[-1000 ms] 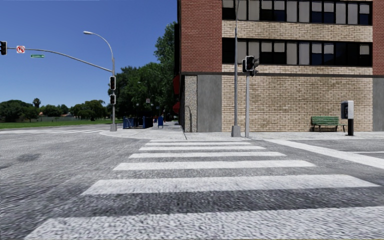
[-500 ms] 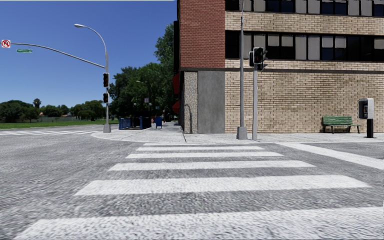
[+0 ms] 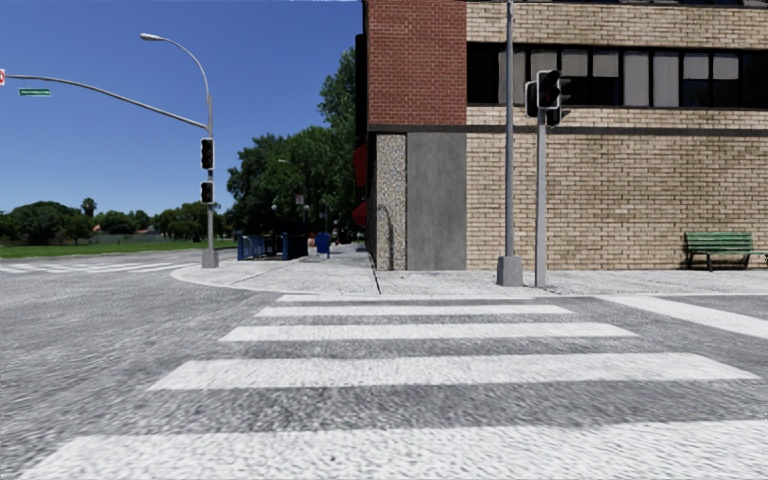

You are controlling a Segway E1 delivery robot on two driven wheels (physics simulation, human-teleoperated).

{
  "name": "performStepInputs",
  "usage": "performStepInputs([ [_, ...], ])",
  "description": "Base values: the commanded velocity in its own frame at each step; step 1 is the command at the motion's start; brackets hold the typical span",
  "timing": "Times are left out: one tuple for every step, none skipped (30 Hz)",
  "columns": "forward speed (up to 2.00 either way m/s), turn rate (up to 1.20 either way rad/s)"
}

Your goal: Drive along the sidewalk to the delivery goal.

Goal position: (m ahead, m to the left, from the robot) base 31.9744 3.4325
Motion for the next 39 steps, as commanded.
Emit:
performStepInputs([
  [2.00,0.22],
  [2.00,0.22],
  [2.00,0.22],
  [2.00,0.22],
  [2.00,0.22],
  [2.00,0.22],
  [2.00,0.22],
  [2.00,0.22],
  [2.00,0.22],
  [2.00,0.22],
  [2.00,0.22],
  [2.00,0.22],
  [2.00,0.23],
  [2.00,0.23],
  [2.00,0.27],
  [2.00,0.29],
  [2.00,0.29],
  [2.00,0.30],
  [2.00,0.30],
  [2.00,0.30],
  [2.00,0.30],
  [2.00,0.30],
  [2.00,0.30],
  [2.00,0.30],
  [2.00,0.30],
  [2.00,0.30],
  [2.00,0.30],
  [2.00,0.30],
  [2.00,0.30],
  [2.00,0.30],
  [2.00,0.30],
  [2.00,0.30],
  [2.00,0.23],
  [2.00,0.10],
  [2.00,0.00],
  [2.00,0.00],
  [2.00,0.00],
  [2.00,0.00],
  [2.00,0.00],
])
